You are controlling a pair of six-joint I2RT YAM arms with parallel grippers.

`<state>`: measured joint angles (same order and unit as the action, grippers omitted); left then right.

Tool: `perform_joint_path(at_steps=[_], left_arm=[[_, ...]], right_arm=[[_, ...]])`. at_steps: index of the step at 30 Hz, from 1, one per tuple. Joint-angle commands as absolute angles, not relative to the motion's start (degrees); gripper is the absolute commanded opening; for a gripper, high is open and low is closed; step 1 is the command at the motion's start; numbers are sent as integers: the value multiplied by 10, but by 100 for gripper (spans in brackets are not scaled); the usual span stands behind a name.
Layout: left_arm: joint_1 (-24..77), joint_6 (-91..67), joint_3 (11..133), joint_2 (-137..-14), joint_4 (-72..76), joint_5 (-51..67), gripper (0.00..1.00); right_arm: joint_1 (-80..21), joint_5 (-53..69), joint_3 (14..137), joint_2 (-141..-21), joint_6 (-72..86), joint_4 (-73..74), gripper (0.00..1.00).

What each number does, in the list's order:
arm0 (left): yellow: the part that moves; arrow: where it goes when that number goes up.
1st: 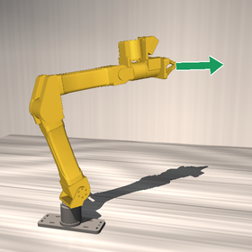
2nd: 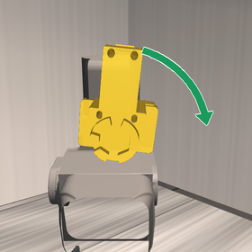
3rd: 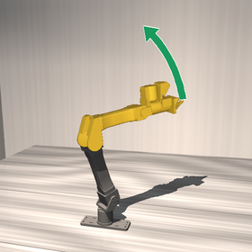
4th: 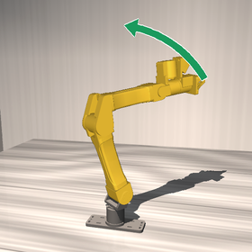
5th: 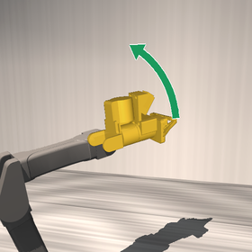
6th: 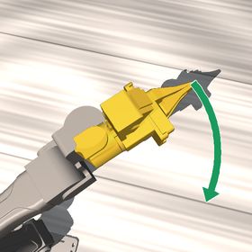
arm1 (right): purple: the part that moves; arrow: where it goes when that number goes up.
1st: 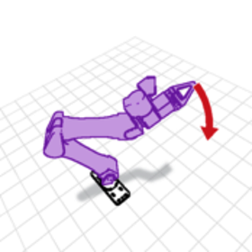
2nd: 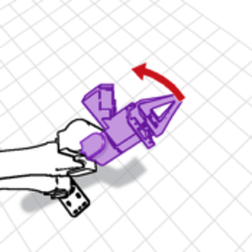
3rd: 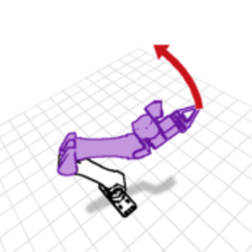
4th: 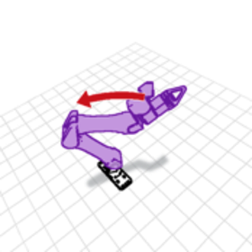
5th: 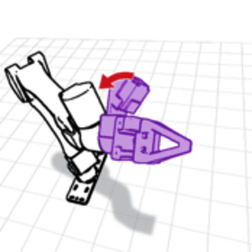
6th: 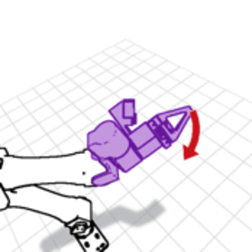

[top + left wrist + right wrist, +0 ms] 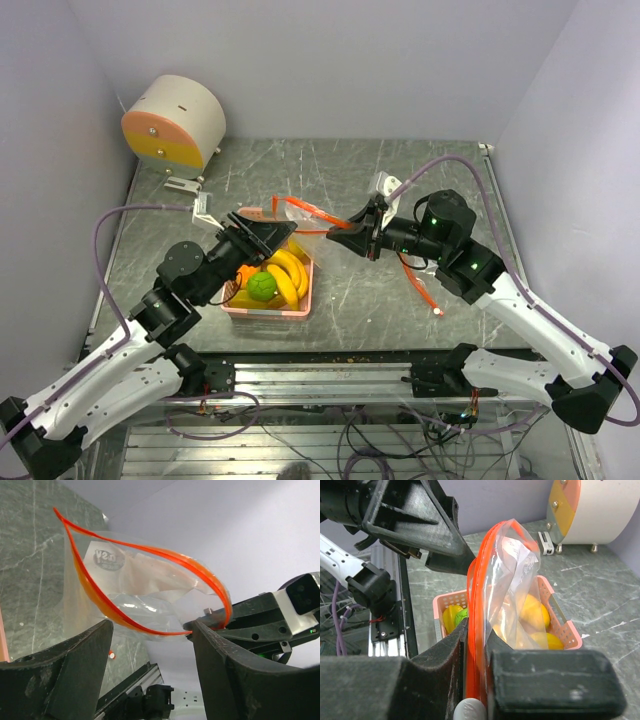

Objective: Place the food in the zip-top bag and seal the zipper
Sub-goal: Open the zipper of the food storage bag.

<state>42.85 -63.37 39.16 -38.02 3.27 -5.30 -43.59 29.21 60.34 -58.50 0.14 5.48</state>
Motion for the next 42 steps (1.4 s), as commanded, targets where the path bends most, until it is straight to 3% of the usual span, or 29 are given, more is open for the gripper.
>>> perform_joint_path(at_steps=[1, 16, 18, 24, 29, 33, 37, 39, 42], left_arm=[[426, -655, 380, -398, 64, -38, 75], [426, -661, 376, -450, 100, -42, 75], [426, -662, 375, -456, 111, -40, 69], [426, -660, 375, -477, 133, -29, 36], [426, -651, 375, -480, 135, -36, 18], [426, -591, 399, -478, 85, -62, 11], [426, -482, 473, -495, -62, -121, 7], [426, -427, 522, -519, -137, -155, 7], [426, -371, 572, -555, -230, -194, 7]], right_arm=[[-440, 303, 600, -570, -8, 46, 0], [-455, 343, 590, -551, -21, 84, 0], [-458, 340, 585, -549, -19, 83, 0], [-462, 321, 581, -556, -13, 77, 0], [-469, 283, 577, -564, 3, 60, 0], [-471, 240, 581, -570, 3, 77, 37], [-472, 183, 606, -565, 14, 95, 73], [-472, 160, 621, -567, 22, 100, 80], [-472, 146, 646, -589, 33, 107, 81]])
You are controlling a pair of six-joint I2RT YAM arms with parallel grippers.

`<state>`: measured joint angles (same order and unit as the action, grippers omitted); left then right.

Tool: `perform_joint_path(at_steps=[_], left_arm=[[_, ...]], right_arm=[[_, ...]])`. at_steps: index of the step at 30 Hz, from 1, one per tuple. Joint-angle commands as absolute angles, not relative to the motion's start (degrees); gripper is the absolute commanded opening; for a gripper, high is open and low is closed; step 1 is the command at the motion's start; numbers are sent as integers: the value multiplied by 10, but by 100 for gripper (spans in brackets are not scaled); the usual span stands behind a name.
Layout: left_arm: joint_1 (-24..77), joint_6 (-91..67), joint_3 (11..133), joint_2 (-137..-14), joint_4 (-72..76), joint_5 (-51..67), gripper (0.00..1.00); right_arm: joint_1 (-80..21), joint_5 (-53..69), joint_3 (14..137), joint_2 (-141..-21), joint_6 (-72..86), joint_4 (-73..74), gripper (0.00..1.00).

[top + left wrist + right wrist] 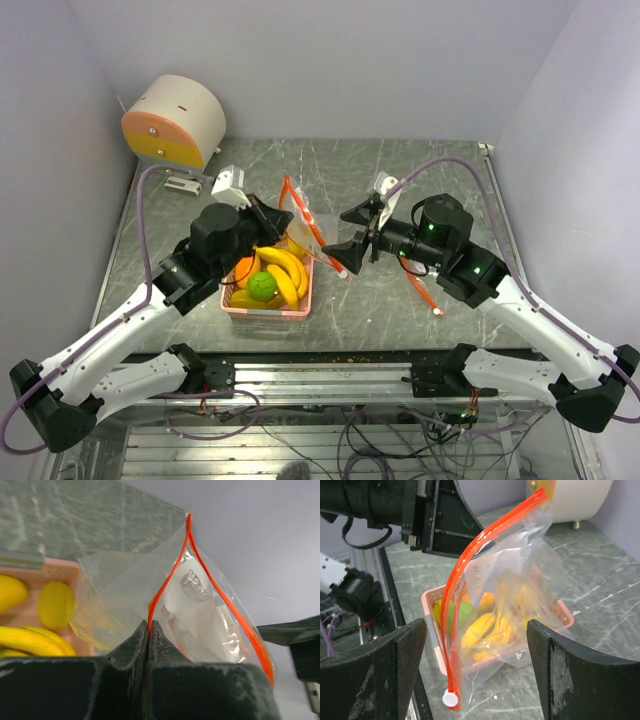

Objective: Place the food in the zip-top bag and seal the zipper
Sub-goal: Open the zipper of the food storage bag.

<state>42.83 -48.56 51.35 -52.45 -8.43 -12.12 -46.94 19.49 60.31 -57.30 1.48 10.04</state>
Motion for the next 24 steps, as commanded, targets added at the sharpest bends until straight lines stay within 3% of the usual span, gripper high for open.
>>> perform_joint_path(at_steps=[1, 12, 19, 24], left_arm=[[426, -362, 585, -565, -250, -204, 7], [426, -334, 600, -598, -257, -204, 7], [426, -323, 616, -599, -257, -205, 7], [425, -320, 623, -582, -262, -198, 7]], right_arm=[[-472, 144, 653, -600, 37, 107, 81], [-522, 31, 728, -744, 102, 87, 80], [-546, 4, 740, -773, 114, 89, 79], [-552, -94, 752, -795, 119, 122, 64]])
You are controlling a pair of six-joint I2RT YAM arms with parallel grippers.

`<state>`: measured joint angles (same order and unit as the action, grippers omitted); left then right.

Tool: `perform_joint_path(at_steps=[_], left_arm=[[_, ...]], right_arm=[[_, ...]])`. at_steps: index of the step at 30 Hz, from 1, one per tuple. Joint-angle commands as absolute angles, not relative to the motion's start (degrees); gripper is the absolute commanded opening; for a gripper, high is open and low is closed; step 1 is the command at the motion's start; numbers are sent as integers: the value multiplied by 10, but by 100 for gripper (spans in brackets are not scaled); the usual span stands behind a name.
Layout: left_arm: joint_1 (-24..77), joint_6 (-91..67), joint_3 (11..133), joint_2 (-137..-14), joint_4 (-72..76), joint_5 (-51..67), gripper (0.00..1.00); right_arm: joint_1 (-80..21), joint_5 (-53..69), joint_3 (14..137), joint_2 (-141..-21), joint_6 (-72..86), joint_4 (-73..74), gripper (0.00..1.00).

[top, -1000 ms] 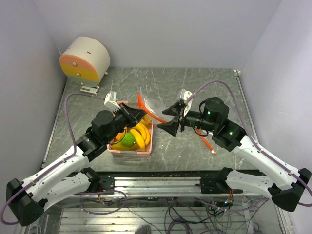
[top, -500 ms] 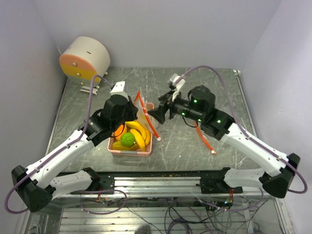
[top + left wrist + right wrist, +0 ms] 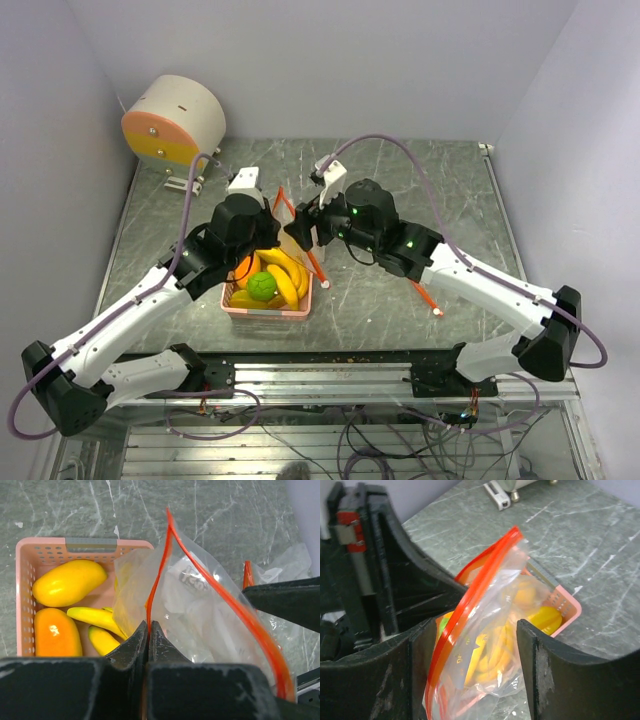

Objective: Place the food in the zip-top bag and seal the zipper
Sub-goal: Open the zipper of the food storage bag.

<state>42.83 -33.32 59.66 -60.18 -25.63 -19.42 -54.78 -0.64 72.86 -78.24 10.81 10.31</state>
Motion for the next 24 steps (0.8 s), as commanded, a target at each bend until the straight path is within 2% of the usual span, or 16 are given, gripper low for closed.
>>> perform_joint_path(at_steps=[1, 4, 6, 8, 11, 15, 16, 19, 22, 24], left_arm=[[426, -316, 624, -574, -264, -196, 7], [426, -297, 646, -551, -297, -203, 7], [426, -284, 672, -536, -332, -224, 7], [426, -270, 697, -518, -368, -247, 7], [426, -255, 729, -491, -419, -284, 7], [426, -247, 733, -460, -447, -313, 7], [426, -246, 728, -457, -448, -315, 7], [426, -247, 715, -467, -457, -326, 7], [426, -254, 705, -482, -473, -356, 7], [426, -254, 697, -485, -472, -373, 7]], right_arm=[[-553, -112, 753, -798, 121, 125, 56], [-553, -186, 761, -808, 132, 140, 21], [-554, -228, 767, -817, 133, 150, 6], [-554, -274, 773, -826, 141, 158, 0], [-556, -369, 771, -837, 172, 169, 0], [-560, -368, 774, -850, 169, 160, 0], [-563, -325, 774, -850, 149, 145, 2], [-571, -160, 760, -836, 106, 90, 19], [-572, -35, 732, -800, 90, 43, 50], [-573, -8, 718, -771, 86, 26, 75]])
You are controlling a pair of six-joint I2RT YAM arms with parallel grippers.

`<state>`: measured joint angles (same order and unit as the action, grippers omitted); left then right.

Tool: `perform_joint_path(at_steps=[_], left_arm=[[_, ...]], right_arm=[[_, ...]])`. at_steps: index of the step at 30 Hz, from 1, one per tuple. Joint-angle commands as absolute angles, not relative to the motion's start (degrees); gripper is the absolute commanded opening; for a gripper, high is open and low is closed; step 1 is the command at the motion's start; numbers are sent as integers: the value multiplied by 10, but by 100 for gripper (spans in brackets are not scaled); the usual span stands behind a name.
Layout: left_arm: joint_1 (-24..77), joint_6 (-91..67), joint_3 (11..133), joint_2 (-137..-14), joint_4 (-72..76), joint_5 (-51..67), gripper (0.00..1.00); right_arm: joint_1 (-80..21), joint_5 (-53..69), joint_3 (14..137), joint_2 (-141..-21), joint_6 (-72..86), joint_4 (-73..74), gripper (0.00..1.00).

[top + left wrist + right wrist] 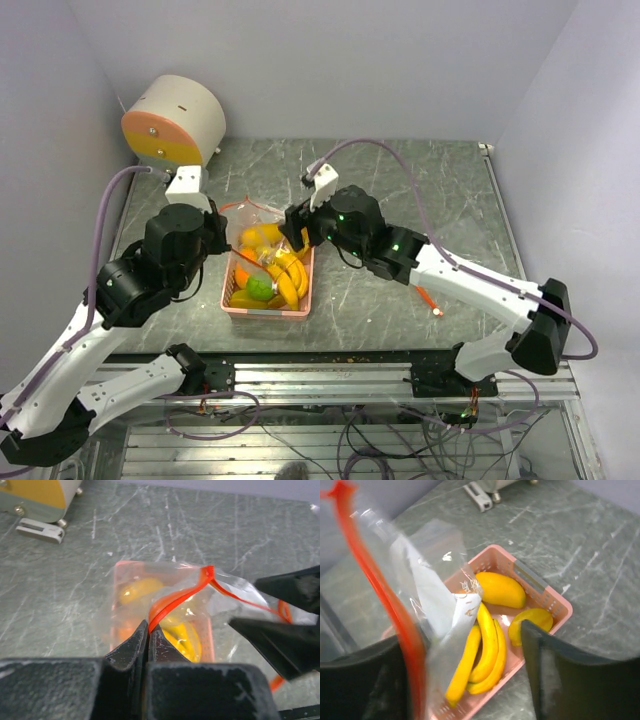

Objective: Place the food in the zip-top bag and seal the zipper
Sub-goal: Open the zipper of the food storage bag, then pick up the fake fruit from the bin.

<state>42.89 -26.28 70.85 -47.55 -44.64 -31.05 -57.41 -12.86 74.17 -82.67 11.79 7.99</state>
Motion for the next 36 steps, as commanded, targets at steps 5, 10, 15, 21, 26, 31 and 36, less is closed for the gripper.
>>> perform_joint_path(at_steps=[5, 10, 15, 21, 26, 31, 36], left_arm=[[426, -255, 690, -488, -478, -433, 7], [426, -276, 698, -503, -522, -495, 7], [426, -276, 683, -485, -505, -482, 7], [426, -291, 716, -474, -551, -535, 7], [426, -307, 739, -472, -599, -590, 7], [426, -370, 762, -480, -686, -647, 7], [426, -382, 744, -458, -695, -657, 7]], right_arm=[[-573, 23, 682, -691, 86, -7, 100], [-573, 33, 651, -640, 96, -26, 100], [-572, 83, 621, -615, 110, -71, 100], [-570, -165, 663, -691, 159, 50, 95], [-570, -193, 684, -768, 182, 95, 92], [-573, -123, 694, -826, 166, 91, 91], [-616, -72, 723, -914, 137, 95, 91]])
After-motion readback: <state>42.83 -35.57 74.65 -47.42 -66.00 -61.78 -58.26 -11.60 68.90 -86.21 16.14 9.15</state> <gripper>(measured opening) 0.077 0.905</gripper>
